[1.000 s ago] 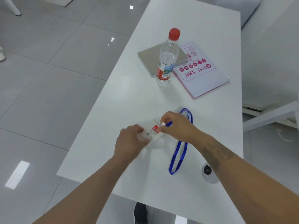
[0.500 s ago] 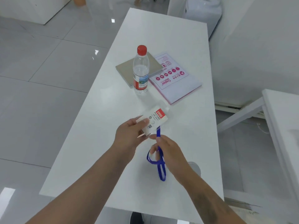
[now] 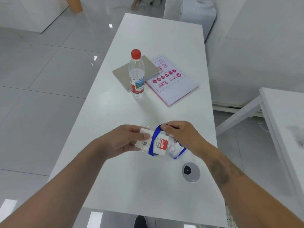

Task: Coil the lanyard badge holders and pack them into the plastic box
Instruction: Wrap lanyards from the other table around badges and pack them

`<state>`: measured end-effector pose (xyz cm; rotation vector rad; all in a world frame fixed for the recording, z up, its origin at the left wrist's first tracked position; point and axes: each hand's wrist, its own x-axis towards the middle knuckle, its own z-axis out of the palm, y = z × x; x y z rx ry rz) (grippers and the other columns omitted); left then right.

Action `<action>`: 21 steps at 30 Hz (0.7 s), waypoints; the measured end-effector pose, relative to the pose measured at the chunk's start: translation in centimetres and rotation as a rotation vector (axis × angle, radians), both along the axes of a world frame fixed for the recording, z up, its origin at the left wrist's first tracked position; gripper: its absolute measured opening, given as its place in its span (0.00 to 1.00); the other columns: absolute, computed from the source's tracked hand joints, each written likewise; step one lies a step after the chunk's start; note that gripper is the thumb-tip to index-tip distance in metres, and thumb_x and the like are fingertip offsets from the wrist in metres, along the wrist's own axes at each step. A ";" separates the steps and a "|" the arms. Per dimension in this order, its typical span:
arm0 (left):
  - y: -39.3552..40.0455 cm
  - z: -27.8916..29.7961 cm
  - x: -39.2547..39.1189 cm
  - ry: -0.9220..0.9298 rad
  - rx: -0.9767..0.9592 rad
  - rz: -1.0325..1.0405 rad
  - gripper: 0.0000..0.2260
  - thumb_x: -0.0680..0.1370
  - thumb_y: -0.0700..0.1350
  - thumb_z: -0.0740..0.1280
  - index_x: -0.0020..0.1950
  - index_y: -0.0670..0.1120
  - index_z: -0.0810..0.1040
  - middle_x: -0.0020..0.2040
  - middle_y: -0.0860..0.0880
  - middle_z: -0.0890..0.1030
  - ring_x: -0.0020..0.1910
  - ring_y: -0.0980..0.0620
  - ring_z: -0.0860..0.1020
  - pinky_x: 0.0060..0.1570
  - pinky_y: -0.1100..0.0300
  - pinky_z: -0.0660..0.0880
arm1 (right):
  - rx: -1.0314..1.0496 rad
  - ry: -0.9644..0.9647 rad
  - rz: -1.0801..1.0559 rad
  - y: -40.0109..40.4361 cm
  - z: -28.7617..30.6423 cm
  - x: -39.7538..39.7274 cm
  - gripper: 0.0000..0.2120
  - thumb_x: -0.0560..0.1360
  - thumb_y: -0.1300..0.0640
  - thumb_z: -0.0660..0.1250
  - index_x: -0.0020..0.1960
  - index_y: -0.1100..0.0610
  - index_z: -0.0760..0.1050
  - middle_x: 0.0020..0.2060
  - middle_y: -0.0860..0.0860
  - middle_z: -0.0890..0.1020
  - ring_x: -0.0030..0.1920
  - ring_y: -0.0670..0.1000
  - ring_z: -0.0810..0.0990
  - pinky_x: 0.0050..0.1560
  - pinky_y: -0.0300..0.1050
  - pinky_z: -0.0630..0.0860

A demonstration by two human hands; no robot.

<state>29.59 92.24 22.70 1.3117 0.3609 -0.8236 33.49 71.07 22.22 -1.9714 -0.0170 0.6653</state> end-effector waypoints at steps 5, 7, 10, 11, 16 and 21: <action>-0.9 -0.8 -1.3 0.099 -0.224 0.180 0.15 0.73 0.43 0.70 0.59 0.43 0.81 0.57 0.41 0.83 0.52 0.47 0.81 0.47 0.58 0.80 | 0.431 0.482 -0.169 -0.5 -2.3 -2.0 0.12 0.78 0.51 0.65 0.53 0.58 0.81 0.44 0.62 0.81 0.41 0.57 0.76 0.41 0.51 0.75; -1.0 -0.9 -1.5 0.116 -0.328 0.198 0.18 0.73 0.44 0.70 0.63 0.43 0.80 0.56 0.42 0.83 0.50 0.48 0.81 0.43 0.61 0.79 | 0.612 0.591 -0.161 -0.7 -2.6 -2.9 0.08 0.77 0.60 0.61 0.51 0.60 0.78 0.38 0.57 0.76 0.34 0.50 0.68 0.35 0.43 0.70; -1.6 -1.2 -1.3 0.064 -0.311 0.336 0.15 0.76 0.44 0.69 0.63 0.43 0.80 0.56 0.43 0.84 0.51 0.49 0.81 0.44 0.62 0.80 | 0.496 0.592 -0.130 0.0 -2.3 -4.3 0.12 0.81 0.60 0.56 0.49 0.57 0.79 0.30 0.49 0.70 0.28 0.46 0.61 0.32 0.39 0.67; -1.8 -1.5 -1.2 0.036 -0.233 0.414 0.12 0.77 0.43 0.69 0.60 0.44 0.81 0.56 0.44 0.85 0.52 0.48 0.82 0.47 0.60 0.81 | 0.375 0.524 -0.090 0.3 -2.0 -4.8 0.14 0.83 0.56 0.56 0.50 0.56 0.81 0.30 0.49 0.70 0.28 0.46 0.62 0.33 0.39 0.67; -2.4 -2.4 -1.4 -0.250 0.411 0.413 0.05 0.76 0.38 0.70 0.47 0.48 0.83 0.45 0.49 0.85 0.45 0.50 0.83 0.42 0.61 0.81 | -0.194 0.057 0.265 0.4 0.4 -5.6 0.15 0.82 0.53 0.57 0.49 0.58 0.79 0.34 0.48 0.73 0.29 0.46 0.68 0.35 0.41 0.66; -2.4 -1.0 -2.1 -0.270 0.447 -0.016 0.05 0.77 0.40 0.70 0.50 0.46 0.84 0.44 0.49 0.86 0.44 0.51 0.83 0.40 0.63 0.79 | -0.257 -0.228 0.249 -1.3 3.1 -2.3 0.06 0.78 0.55 0.67 0.49 0.48 0.82 0.41 0.37 0.81 0.38 0.34 0.76 0.36 0.27 0.68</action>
